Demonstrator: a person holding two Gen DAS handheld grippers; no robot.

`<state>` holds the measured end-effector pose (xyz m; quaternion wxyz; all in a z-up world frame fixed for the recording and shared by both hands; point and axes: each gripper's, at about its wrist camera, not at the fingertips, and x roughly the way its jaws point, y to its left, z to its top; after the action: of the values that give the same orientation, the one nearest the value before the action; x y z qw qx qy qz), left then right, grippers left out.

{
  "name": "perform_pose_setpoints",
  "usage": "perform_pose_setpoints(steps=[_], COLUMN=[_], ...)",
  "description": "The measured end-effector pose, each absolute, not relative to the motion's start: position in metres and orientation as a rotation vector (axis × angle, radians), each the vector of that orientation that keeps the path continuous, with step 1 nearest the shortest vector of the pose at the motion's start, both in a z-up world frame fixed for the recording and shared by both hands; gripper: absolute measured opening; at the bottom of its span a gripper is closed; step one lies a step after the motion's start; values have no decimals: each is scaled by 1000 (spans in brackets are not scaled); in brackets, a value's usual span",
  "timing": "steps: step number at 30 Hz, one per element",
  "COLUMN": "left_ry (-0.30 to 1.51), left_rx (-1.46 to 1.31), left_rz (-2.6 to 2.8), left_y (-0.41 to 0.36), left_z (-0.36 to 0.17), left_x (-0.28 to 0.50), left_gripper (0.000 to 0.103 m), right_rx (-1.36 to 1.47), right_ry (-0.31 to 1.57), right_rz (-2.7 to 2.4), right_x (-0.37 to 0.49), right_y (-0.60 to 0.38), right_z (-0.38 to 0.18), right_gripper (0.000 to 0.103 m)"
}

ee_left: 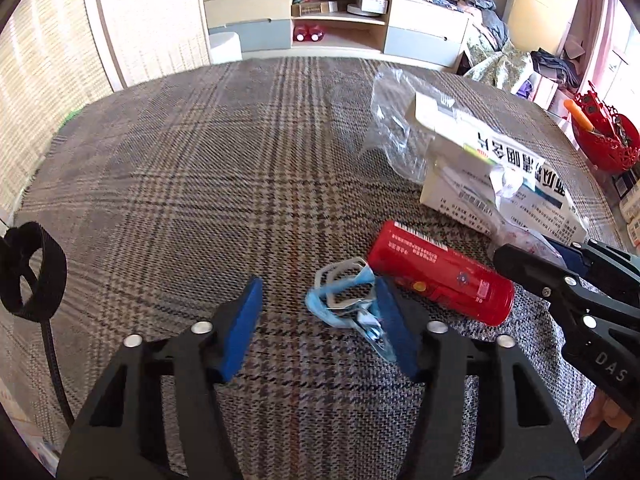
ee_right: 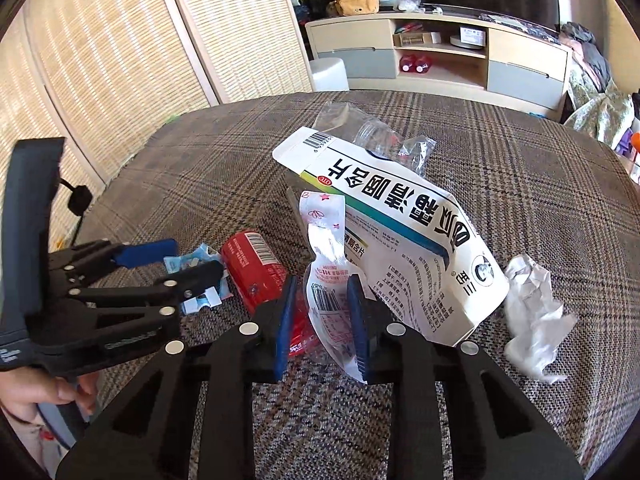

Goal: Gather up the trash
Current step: 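Grasp the second blue plastic piece with the left tool while the right tool grasps the clear plastic spoon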

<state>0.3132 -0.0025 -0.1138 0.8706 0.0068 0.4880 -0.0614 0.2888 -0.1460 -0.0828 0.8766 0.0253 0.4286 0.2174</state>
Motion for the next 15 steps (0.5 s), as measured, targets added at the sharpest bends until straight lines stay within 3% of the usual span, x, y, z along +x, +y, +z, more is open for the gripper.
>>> perform_pose_setpoints(steps=[4,15], left_ry=[1019,987], left_rx=[2,28], left_rz=[-173,-159], left_y=[-7,-4], left_z=[-117,-101], left_x=[313,288], left_gripper=[27,18], right_rx=[43,72], right_ry=[890,871], right_rz=[456,444], right_x=[285,261], right_y=[-146,-154], right_z=[-83,-66], right_gripper=[24,19])
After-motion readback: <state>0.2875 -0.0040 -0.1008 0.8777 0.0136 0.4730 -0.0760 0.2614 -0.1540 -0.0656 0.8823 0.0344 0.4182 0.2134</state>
